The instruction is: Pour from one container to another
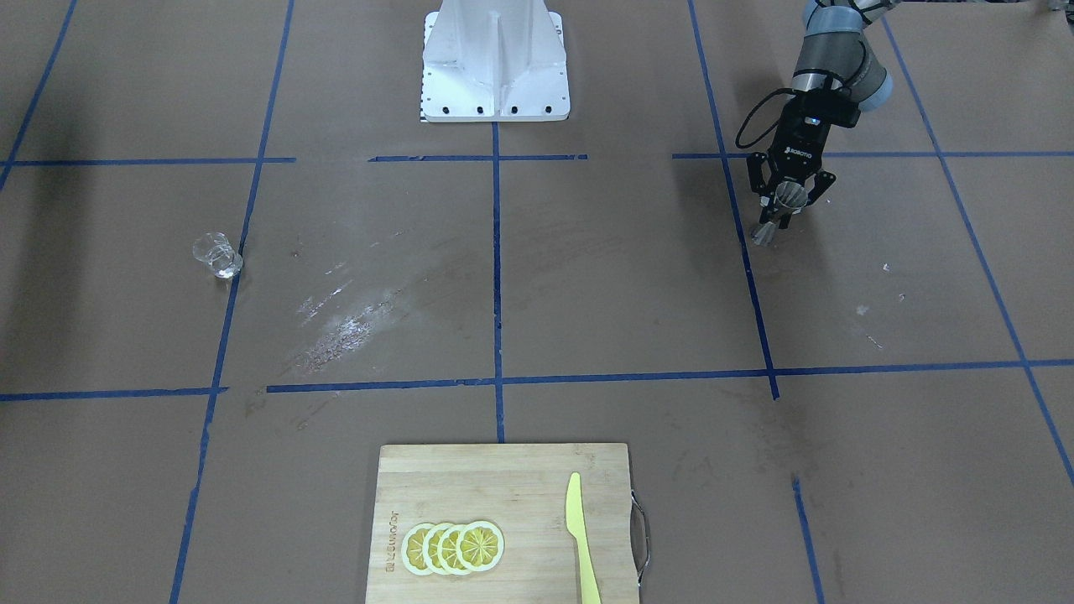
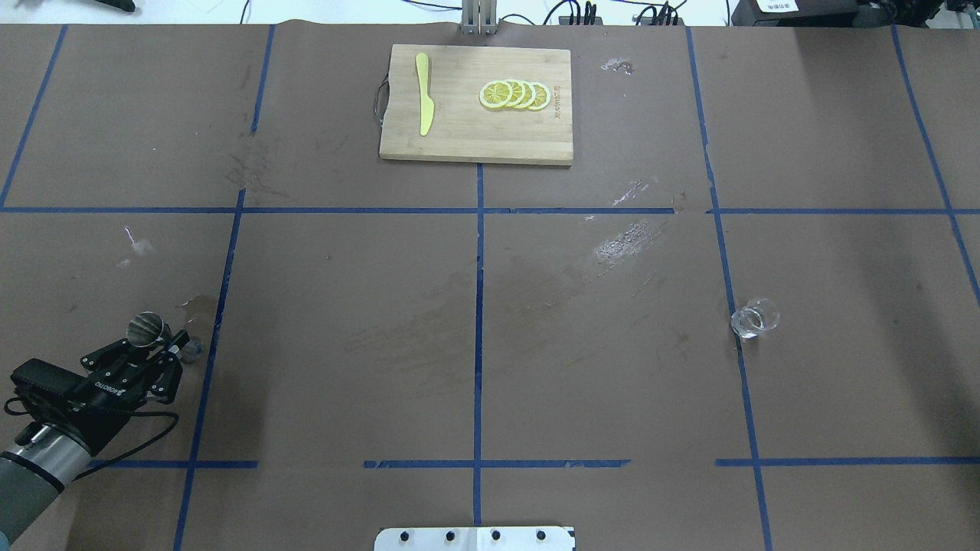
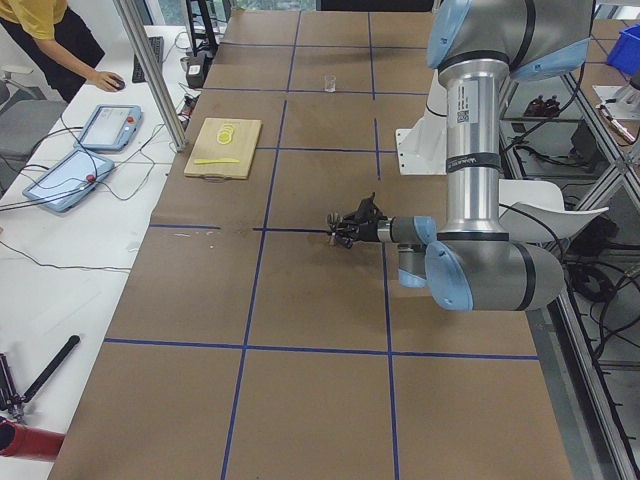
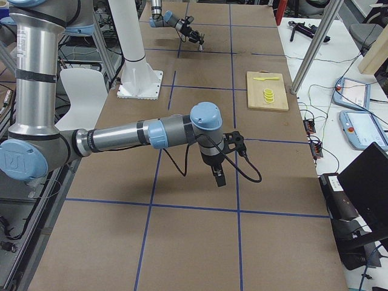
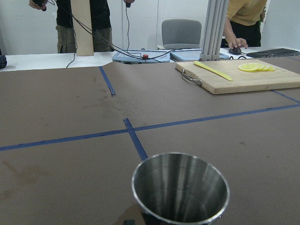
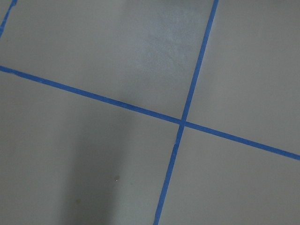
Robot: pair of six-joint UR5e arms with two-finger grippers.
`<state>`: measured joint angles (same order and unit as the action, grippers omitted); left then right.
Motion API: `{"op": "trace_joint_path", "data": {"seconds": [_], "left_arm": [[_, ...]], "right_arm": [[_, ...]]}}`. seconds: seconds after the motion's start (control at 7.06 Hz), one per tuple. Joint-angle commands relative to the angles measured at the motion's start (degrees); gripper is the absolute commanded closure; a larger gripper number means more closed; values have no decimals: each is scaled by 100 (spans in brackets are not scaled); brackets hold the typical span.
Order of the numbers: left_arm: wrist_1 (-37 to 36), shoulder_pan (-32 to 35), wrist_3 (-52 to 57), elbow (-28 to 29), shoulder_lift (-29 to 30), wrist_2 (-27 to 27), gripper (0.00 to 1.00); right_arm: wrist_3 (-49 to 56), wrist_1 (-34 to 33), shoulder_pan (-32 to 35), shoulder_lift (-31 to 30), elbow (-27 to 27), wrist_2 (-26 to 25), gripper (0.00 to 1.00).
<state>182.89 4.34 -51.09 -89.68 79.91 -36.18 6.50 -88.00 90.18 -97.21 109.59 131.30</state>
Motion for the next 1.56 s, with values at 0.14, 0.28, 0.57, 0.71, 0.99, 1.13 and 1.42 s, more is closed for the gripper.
{"op": "trace_joint_path", "data": {"seconds": [0.14,0.28,0.57,0.71,0.99,1.13,1.42], "left_arm": [[359,14,37,-49,-54,-3,100],[492,23,55,-67,-81,-3,100],[642,442,1153,-293,-20,-552,100],[1147,654,1615,-330,-28,-1201,100],[1240,1355,3124,-348,285,-2797,100],[1171,1690,3227,-322,845,-3747,100],[1004,2244,3245,-234,1471,-5689,100]], "right_arm": [[0,2,0,9,1,1,0],[0,2,0,9,1,1,0],[0,2,0,35,45,1,0],[-9,2,0,53,45,1,0],[0,237,-9,62,19,1,1],[0,352,-9,62,-8,9,1],[-139,459,-192,70,1,9,0]]}}
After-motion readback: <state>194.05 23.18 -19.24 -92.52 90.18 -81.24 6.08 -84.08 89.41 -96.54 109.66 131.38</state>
